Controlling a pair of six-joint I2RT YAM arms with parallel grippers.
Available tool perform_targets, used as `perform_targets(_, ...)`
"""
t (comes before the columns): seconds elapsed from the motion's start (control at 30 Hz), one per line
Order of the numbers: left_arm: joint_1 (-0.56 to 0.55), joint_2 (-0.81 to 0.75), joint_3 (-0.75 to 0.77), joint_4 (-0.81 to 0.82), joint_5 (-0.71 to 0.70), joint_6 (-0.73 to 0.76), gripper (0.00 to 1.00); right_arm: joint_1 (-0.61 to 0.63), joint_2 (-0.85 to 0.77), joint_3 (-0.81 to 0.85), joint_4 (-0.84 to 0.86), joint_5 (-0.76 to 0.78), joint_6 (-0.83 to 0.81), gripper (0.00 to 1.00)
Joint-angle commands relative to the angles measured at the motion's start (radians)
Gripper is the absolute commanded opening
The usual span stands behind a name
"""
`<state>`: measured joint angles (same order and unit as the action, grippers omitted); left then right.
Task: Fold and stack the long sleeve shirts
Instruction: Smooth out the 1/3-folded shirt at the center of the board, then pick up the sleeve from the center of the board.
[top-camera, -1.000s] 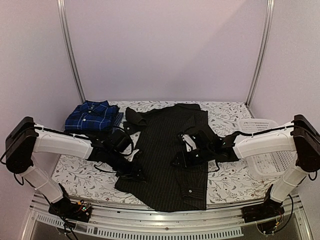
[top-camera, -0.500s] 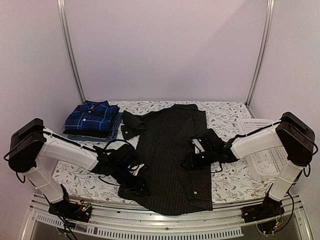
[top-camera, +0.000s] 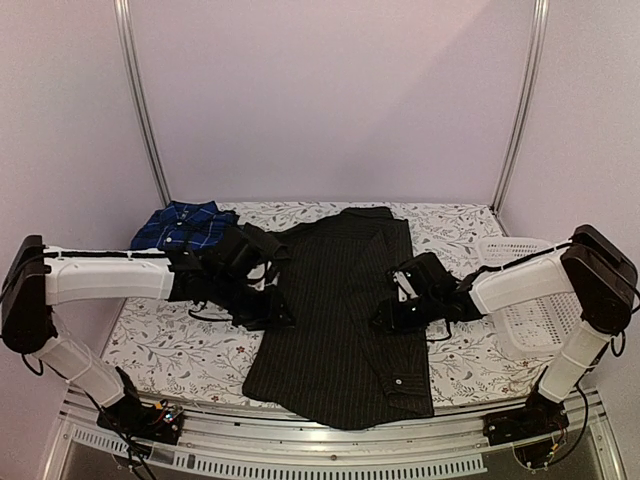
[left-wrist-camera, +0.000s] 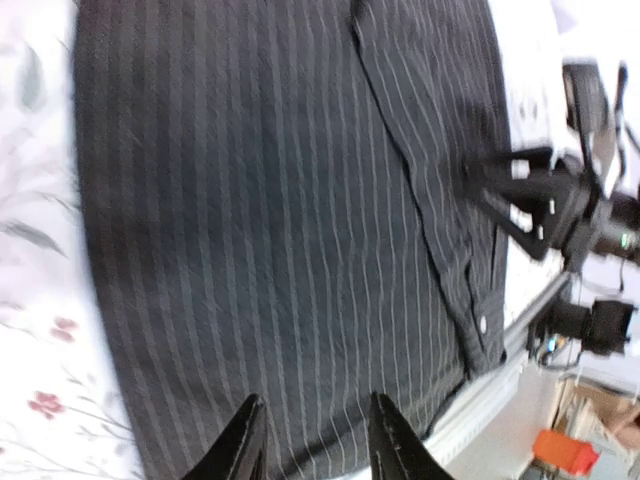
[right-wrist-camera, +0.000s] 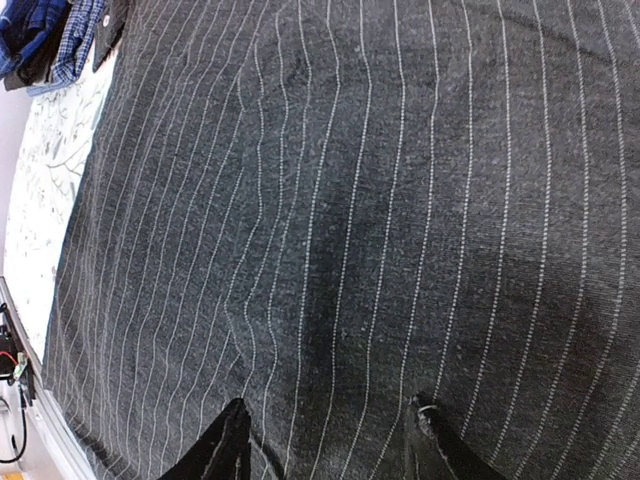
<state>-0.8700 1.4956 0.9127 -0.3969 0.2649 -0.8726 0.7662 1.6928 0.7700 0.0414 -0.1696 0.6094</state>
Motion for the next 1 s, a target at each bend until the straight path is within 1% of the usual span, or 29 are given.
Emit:
perform_targets(0.0,0.173,-0.03,0.038,-0.068,-0.14,0.125,0.35,-0.01,-0.104,0.025,-0.066,0.024,-0.057,0.53)
perform_targets(0.17,0.309,0.059,0.087,-0.022,-0.161,0.201,0.36,-0.01,-0.202,0.074,-0.075,0.021,-0.087,0.6)
perform_targets(0.27,0.367,0.127,0.134,0.011,-0.198,0.226,0.36,-0.01,-0.262,0.094,-0.072,0.02,-0.099,0.63)
perform_targets(0.33,0.394,0.183,0.168,0.038,-0.197,0.239,0.36,-0.01,-0.302,0.1,-0.061,0.017,-0.103,0.65)
perform_targets(0.4,0.407,0.245,0.216,0.045,-0.208,0.255,0.36,-0.01,-0.351,0.106,-0.05,0.006,-0.112,0.66)
perform_targets(0.5,0.415,0.331,0.284,0.044,-0.26,0.27,0.36,-0.01,-0.434,0.107,-0.008,0.006,-0.122,0.69)
perform_targets(0.57,0.42,0.382,0.333,0.039,-0.324,0.273,0.37,-0.01,-0.481,0.115,0.005,0.016,-0.137,0.72)
perform_targets(0.63,0.425,0.43,0.374,0.035,-0.354,0.276,0.38,-0.01,-0.527,0.129,0.005,0.032,-0.149,0.74)
perform_targets(0.8,0.434,0.551,0.49,-0.03,-0.433,0.286,0.39,-0.01,-0.621,0.162,-0.003,0.083,-0.189,0.83)
perform_targets(0.97,0.444,0.611,0.537,-0.059,-0.469,0.274,0.45,-0.01,-0.681,0.194,-0.037,0.13,-0.213,0.89)
